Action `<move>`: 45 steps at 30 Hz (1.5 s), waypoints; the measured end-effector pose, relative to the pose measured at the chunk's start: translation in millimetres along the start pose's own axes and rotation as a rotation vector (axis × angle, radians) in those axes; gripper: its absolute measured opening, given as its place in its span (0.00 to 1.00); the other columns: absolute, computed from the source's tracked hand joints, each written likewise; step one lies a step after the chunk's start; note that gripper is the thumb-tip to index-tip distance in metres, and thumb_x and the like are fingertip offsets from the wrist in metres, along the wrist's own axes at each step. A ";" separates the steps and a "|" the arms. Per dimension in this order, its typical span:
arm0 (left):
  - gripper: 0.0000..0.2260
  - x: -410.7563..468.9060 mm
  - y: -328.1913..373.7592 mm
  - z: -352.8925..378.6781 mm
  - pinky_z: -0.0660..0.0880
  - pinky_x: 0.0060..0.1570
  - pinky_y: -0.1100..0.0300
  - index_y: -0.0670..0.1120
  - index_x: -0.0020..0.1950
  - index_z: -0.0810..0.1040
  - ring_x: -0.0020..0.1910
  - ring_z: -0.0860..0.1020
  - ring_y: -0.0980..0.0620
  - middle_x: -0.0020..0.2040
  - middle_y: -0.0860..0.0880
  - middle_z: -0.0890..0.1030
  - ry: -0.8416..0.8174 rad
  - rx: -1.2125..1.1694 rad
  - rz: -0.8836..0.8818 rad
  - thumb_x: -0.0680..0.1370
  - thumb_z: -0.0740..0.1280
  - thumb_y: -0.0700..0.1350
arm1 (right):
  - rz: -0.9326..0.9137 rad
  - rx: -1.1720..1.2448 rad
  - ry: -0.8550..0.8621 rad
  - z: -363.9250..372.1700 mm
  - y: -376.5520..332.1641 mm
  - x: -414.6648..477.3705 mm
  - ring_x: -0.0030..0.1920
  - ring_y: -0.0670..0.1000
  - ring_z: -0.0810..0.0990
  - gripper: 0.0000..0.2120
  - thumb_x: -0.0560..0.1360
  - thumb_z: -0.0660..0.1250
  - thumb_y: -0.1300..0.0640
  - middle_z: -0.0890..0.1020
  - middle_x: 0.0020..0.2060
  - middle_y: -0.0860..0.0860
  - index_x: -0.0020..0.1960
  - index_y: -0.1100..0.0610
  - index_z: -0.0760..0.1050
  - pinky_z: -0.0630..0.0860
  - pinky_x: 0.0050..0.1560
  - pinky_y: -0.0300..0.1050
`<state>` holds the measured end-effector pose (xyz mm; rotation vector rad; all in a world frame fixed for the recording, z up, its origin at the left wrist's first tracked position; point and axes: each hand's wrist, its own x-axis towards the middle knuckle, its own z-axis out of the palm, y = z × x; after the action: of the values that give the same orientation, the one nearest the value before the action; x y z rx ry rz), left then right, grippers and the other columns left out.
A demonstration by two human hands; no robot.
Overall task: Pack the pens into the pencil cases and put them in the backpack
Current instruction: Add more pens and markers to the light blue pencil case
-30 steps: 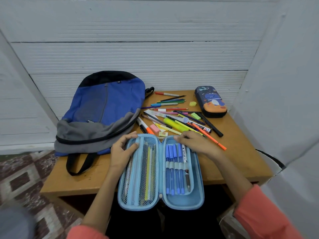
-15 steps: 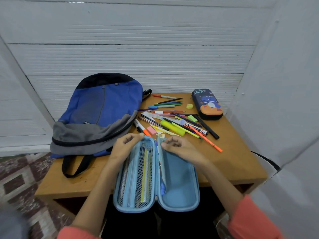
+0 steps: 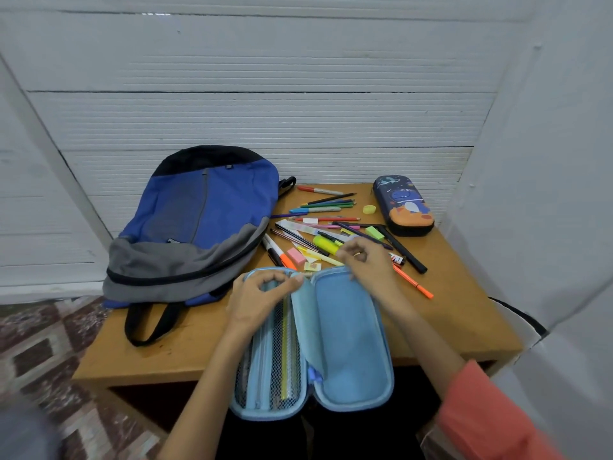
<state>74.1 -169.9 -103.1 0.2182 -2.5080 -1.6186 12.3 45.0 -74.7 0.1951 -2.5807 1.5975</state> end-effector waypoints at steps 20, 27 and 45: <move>0.25 -9.6 12.2 4.3 0.63 0.67 0.45 0.63 0.38 0.82 0.65 0.70 0.55 0.58 0.62 0.77 0.101 0.243 0.085 0.60 0.57 0.78 | -0.035 0.153 0.170 -24.6 15.0 70.0 0.36 0.45 0.76 0.01 0.75 0.70 0.60 0.78 0.37 0.49 0.45 0.58 0.79 0.72 0.37 0.39; 0.19 -11.4 12.7 11.6 0.38 0.74 0.44 0.65 0.37 0.75 0.75 0.59 0.53 0.65 0.57 0.74 0.094 0.262 0.153 0.66 0.52 0.75 | -0.124 0.908 0.114 -68.9 -31.7 55.4 0.31 0.47 0.75 0.04 0.81 0.60 0.61 0.75 0.39 0.54 0.48 0.55 0.69 0.68 0.27 0.37; 0.14 -18.1 30.8 24.4 0.33 0.74 0.47 0.62 0.49 0.76 0.50 0.75 0.68 0.47 0.66 0.79 0.067 0.253 0.225 0.75 0.54 0.66 | 0.294 0.068 -0.582 -13.4 -13.3 -10.0 0.30 0.51 0.77 0.13 0.76 0.69 0.62 0.77 0.35 0.58 0.59 0.63 0.75 0.79 0.28 0.45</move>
<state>85.7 -132.0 -85.7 0.0163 -2.5729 -1.1921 24.6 51.7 -58.5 0.3451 -3.1039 1.9741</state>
